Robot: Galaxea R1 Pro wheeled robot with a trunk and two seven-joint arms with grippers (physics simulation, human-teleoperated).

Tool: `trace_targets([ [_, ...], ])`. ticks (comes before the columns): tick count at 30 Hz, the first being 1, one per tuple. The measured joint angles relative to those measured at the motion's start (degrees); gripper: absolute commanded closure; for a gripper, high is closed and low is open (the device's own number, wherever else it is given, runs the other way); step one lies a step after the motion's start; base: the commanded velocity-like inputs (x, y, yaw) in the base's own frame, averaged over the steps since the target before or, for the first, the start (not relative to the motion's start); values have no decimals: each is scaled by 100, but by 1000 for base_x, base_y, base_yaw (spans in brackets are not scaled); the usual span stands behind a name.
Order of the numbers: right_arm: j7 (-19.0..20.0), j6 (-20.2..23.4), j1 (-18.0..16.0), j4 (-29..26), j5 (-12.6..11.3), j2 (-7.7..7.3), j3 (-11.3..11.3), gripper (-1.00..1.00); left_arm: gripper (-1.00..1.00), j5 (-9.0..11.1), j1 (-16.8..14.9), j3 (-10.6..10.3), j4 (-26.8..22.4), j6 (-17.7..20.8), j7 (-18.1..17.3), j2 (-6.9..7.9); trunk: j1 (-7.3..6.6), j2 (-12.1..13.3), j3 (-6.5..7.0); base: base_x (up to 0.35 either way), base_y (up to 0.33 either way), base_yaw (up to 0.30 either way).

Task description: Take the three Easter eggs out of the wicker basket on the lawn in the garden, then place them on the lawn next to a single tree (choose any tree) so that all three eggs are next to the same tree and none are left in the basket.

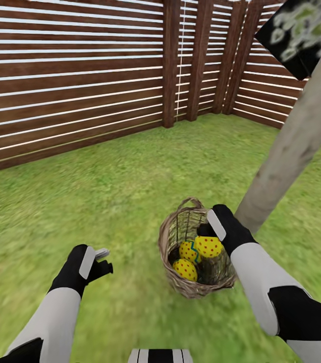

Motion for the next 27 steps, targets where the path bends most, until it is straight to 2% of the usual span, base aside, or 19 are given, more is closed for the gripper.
trace_targets([
  [4, 14, -21, 0, -62, -11, 131, -13, 100, -100, 0, 0, 0, 1, 0, -11, 0, -9, 5, 88, -304, 0, 0],
  [7, 14, -25, 0, -70, 1, 161, -18, 100, -100, 0, 0, 0, 0, 0, -6, 0, -17, 9, 155, -292, 0, 0],
  [11, 10, 8, 0, -352, 13, 154, -16, 100, -100, -1, 0, 3, 1, 0, -5, 6, -30, 15, 244, -64, 0, 0],
  [17, 8, 101, 1, -625, 17, 140, -26, 100, -100, 0, 0, 2, 65, -13, -5, 145, -46, 23, 377, -5, 0, 0],
  [22, 3, 115, 1, -978, 24, 139, -19, 100, -100, 65, 0, 41, 129, -167, -18, 180, -59, 29, 488, 0, 0, 0],
  [27, -5, 114, 1, -1106, 34, 116, -18, 100, -100, 94, 0, 99, 126, -185, -14, 186, -72, 36, 599, 0, 0, 0],
])
